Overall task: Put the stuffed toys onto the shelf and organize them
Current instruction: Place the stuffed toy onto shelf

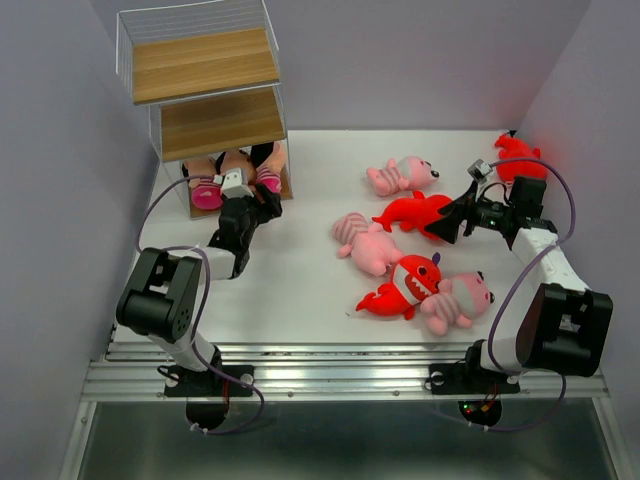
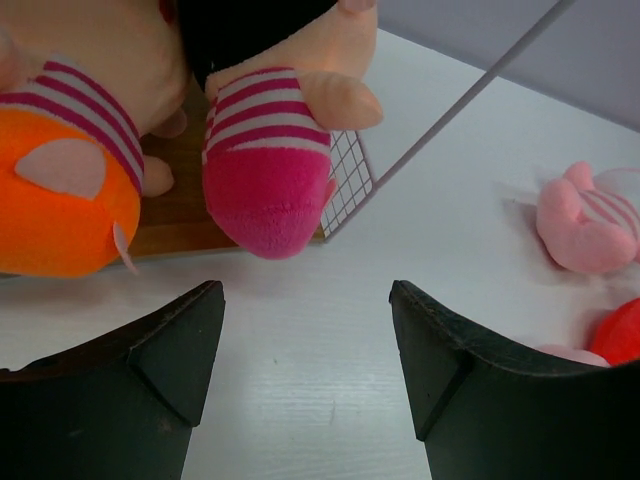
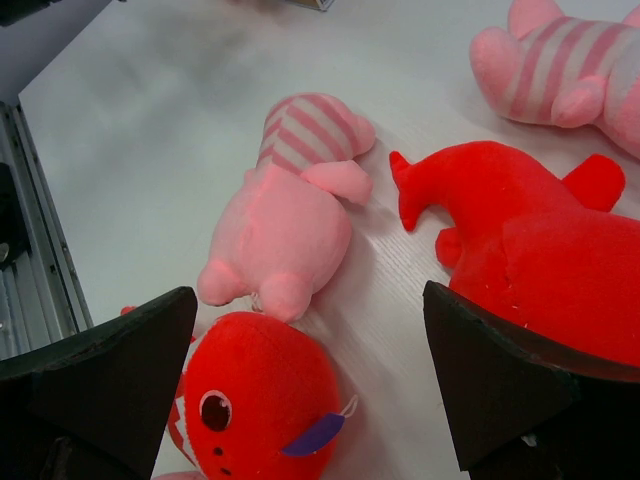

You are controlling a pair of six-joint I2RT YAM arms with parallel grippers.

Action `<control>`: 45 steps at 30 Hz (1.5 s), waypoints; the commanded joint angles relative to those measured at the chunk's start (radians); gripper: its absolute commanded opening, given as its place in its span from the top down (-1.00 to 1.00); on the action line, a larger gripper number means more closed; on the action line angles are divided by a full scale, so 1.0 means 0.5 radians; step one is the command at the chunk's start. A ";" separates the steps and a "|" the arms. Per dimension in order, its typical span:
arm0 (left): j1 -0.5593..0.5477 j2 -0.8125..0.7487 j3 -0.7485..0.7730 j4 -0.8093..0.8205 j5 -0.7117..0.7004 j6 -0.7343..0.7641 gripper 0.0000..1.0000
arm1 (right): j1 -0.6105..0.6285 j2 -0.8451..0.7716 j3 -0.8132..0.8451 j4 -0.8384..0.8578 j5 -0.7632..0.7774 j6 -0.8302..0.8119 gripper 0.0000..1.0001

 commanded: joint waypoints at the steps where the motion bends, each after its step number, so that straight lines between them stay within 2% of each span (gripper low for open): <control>1: -0.006 0.109 0.209 0.259 -0.084 0.096 -0.55 | -0.013 -0.014 0.031 -0.004 -0.076 -0.047 -1.00; 12: 0.019 0.364 0.500 0.079 -0.081 0.145 -0.54 | -0.013 -0.001 0.047 -0.047 -0.109 -0.090 -1.00; 29: 0.034 0.434 0.556 -0.066 -0.078 0.084 -0.45 | -0.013 -0.001 0.053 -0.059 -0.131 -0.093 -1.00; 38: 0.040 0.336 0.574 -0.124 -0.041 0.035 -0.66 | -0.013 0.011 0.053 -0.077 -0.155 -0.114 -1.00; 45: 0.043 0.253 0.593 -0.182 -0.026 0.038 -0.68 | -0.013 0.011 0.062 -0.105 -0.165 -0.136 -1.00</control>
